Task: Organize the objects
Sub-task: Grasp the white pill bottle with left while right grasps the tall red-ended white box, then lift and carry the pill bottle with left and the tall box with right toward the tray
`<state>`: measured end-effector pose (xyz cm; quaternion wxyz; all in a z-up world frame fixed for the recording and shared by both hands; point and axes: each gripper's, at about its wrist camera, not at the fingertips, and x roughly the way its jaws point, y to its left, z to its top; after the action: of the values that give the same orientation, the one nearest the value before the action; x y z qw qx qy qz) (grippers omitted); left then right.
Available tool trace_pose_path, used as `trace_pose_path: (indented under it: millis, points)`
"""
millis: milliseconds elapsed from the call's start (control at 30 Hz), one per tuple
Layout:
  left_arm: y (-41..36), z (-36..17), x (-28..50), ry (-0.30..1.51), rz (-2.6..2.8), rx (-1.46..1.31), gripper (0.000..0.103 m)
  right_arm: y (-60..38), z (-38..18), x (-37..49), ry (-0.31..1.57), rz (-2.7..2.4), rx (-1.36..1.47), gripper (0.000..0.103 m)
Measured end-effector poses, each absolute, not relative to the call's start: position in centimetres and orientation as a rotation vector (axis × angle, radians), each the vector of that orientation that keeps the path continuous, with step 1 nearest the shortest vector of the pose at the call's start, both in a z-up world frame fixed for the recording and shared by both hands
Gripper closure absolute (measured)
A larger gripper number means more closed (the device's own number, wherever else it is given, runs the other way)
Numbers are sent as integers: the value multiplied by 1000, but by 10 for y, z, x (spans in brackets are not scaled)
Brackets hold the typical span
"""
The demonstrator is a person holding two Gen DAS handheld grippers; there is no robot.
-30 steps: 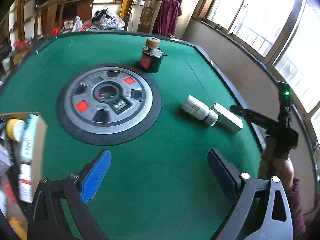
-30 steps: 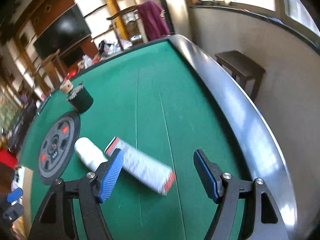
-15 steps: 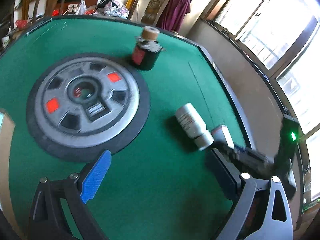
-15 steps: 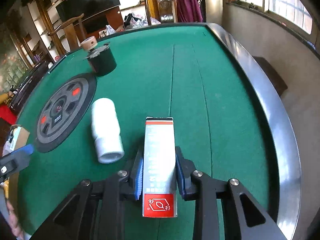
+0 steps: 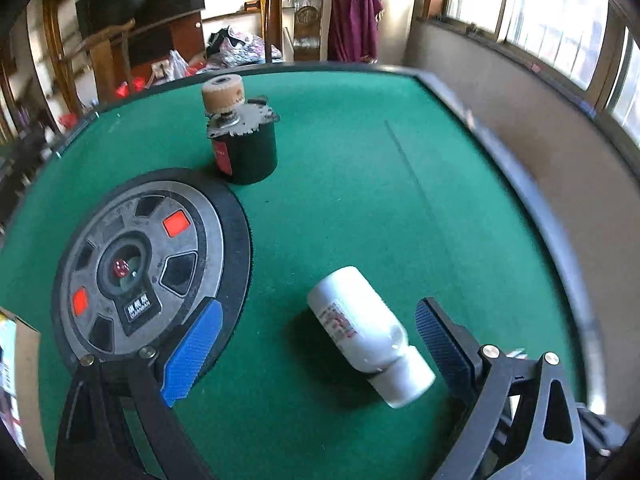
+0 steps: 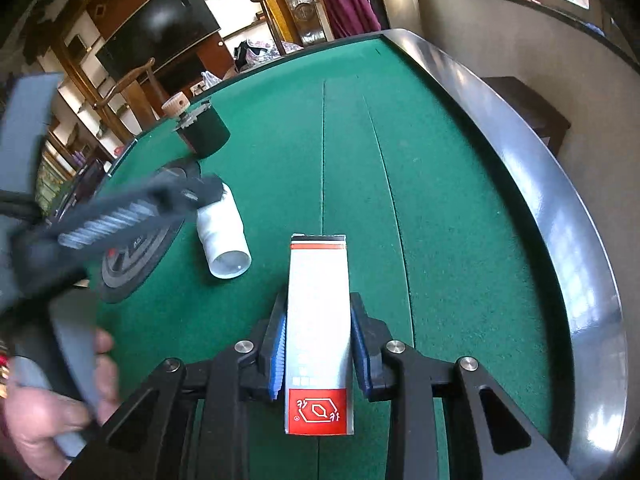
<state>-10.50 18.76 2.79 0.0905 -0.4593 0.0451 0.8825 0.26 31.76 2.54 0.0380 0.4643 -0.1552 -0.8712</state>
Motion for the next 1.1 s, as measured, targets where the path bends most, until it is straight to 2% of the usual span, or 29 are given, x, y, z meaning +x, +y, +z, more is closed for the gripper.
trace_pose_path:
  millis: [133, 200, 233, 300, 333, 633, 1100]
  points:
    - [200, 6, -109, 243, 2558, -1399, 7, 311, 26, 1, -430, -2688, 1432, 73]
    - [198, 6, -106, 239, 2545, -1353, 16, 309, 26, 1, -410, -2698, 1434, 73]
    - [196, 9, -105, 228, 2523, -1338, 29, 308, 26, 0, -403, -2700, 1434, 73]
    - [192, 14, -103, 225, 2493, -1333, 67, 307, 27, 0, -396, -2705, 1433, 73]
    - [189, 16, -101, 238, 2484, -1330, 70, 307, 26, 0, -392, -2707, 1432, 73]
    - [130, 26, -59, 137, 2411, -1336, 70, 296, 26, 2, -239, -2764, 1430, 73]
    - [31, 63, 42, 208, 2604, -1166, 70, 278, 23, 7, -25, -2848, 1397, 71]
